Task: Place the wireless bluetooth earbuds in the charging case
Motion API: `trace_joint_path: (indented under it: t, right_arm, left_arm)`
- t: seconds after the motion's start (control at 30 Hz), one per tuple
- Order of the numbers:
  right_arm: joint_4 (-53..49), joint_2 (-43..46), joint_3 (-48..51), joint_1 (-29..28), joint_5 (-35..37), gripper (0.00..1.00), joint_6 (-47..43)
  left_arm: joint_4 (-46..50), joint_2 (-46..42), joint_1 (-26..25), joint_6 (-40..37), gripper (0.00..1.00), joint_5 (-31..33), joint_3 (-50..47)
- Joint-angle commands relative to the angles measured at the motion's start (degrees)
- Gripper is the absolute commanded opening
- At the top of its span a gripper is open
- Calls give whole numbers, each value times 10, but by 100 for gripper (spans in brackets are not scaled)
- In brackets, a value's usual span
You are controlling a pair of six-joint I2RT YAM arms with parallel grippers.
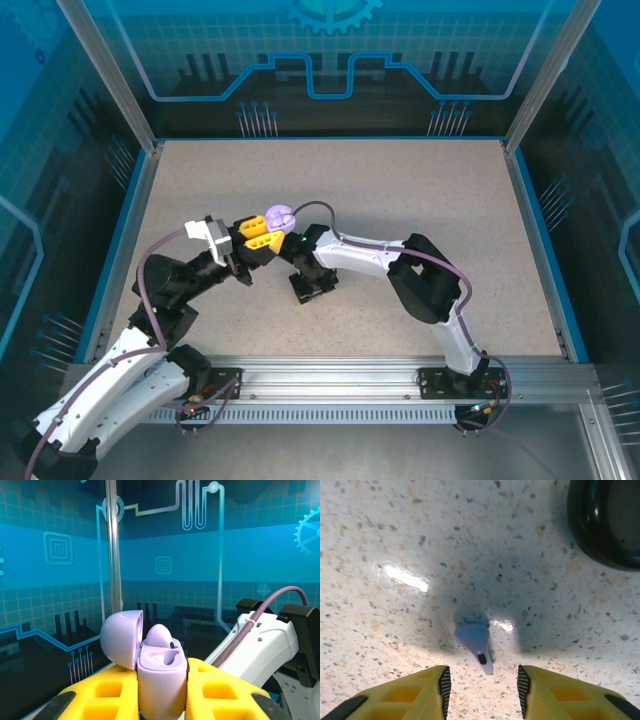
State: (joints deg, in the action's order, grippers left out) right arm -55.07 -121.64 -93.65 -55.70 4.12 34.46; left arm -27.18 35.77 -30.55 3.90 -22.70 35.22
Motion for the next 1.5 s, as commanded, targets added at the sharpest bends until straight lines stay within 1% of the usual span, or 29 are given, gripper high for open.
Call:
trace_joint_path:
  t: [0.0,0.57,0.9,1.07,1.2,1.37,1.47]
  right_arm:
    - [-24,-20,-33,3,7,43,-17]
    - [-38,-73,-66,1,38,40,-26]
    - [-48,-84,-71,-3,35,29,-29]
    - [-50,-58,-59,-3,36,26,-27]
    - [-43,-18,-41,0,36,25,-25]
    - [-21,65,-1,12,40,25,-25]
    - [-1,139,32,24,46,25,-28]
  left_arm:
    - [1,-13,-3,-12,0,10,18]
    - [12,-27,-3,-15,0,19,11]
    - [20,-33,-3,-21,0,22,11]
    - [30,-33,-3,-21,0,24,14]
    - [42,-33,-3,-20,0,25,18]
    - [42,-29,-3,-12,0,25,16]
    - [40,-23,-3,-2,0,22,15]
